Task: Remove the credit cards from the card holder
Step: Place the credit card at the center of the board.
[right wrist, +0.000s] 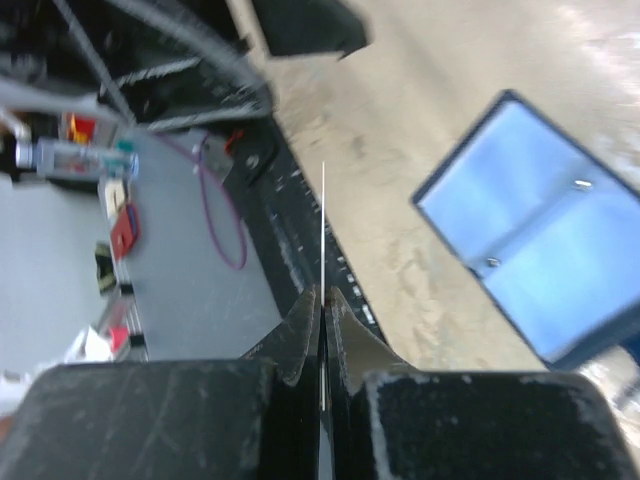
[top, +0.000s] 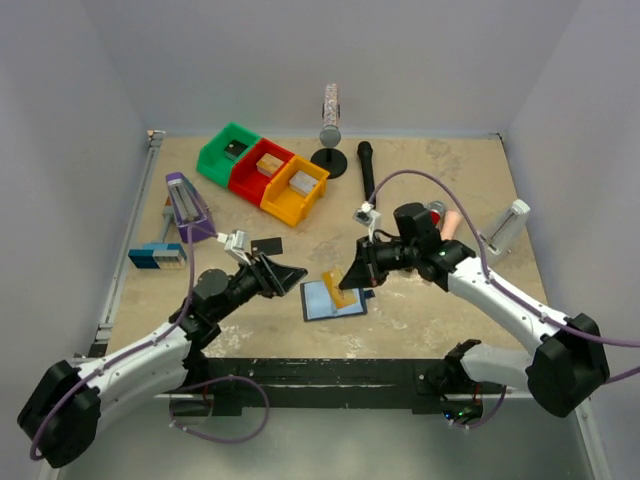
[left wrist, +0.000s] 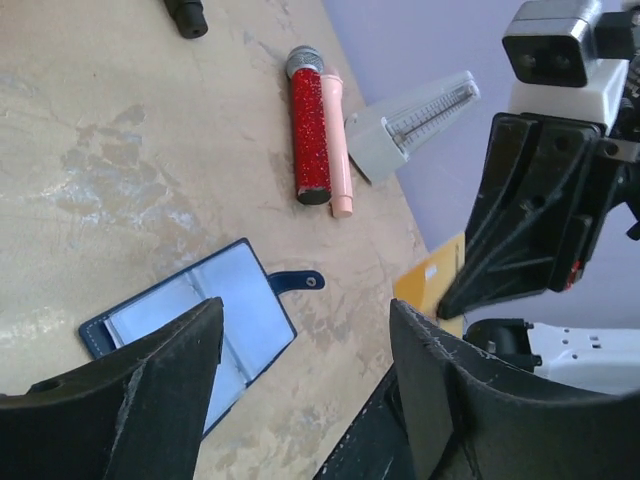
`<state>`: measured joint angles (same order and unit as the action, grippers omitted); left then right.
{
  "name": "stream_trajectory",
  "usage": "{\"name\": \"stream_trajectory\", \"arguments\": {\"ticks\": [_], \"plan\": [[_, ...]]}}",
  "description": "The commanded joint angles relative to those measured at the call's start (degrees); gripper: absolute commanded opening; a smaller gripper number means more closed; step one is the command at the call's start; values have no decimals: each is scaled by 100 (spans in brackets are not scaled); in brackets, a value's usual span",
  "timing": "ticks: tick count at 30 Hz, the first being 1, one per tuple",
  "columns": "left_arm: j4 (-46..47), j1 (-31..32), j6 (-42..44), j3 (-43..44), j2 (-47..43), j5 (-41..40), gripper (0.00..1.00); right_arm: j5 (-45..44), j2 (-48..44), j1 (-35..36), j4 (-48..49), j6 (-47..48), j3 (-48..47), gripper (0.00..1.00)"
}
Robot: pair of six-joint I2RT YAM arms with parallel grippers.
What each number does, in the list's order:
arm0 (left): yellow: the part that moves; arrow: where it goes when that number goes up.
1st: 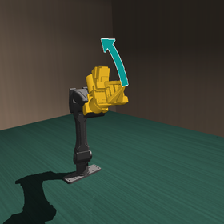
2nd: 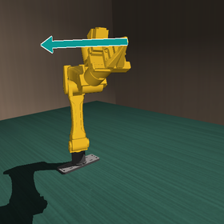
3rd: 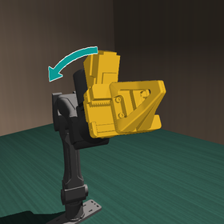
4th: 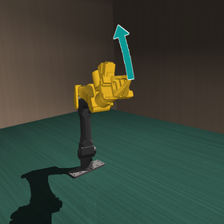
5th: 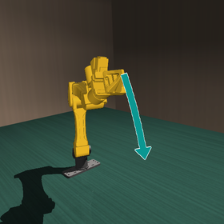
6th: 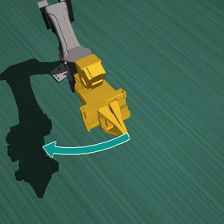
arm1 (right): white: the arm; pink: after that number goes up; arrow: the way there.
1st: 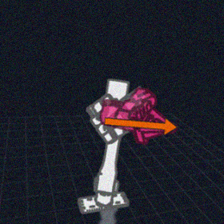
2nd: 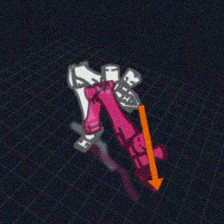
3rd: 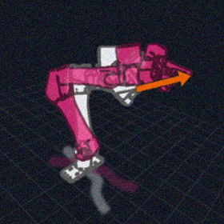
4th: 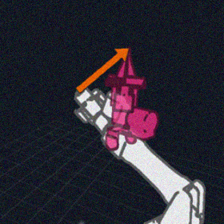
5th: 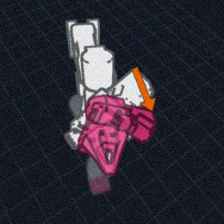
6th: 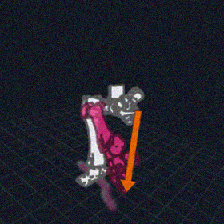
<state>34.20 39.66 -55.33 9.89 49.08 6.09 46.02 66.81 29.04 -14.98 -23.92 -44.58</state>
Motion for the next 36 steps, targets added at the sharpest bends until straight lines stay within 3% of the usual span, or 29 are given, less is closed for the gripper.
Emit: {"name": "stream_trajectory", "arguments": {"ticks": [1, 8, 16, 28, 36], "plan": [[-1220, -204, 795, 486, -644, 778, 73, 214, 218, 839, -1348, 1073, -595, 0], [-819, -195, 893, 654, -1058, 2685, 71, 785, 316, 1428, -2262, 1759, -1087, 0], [-291, 225, 760, 830, -541, 3837, 65, 531, 359, 1746, -2931, 2146, -1545, 0], [-37, 499, 831, 839, -321, 3970, 57, 531, 447, 1886, -2976, 2138, -1738, 0], [166, 525, 778, 848, -92, 4076, 45, 469, 579, 2062, -2966, 2085, -1905, 0]]}}
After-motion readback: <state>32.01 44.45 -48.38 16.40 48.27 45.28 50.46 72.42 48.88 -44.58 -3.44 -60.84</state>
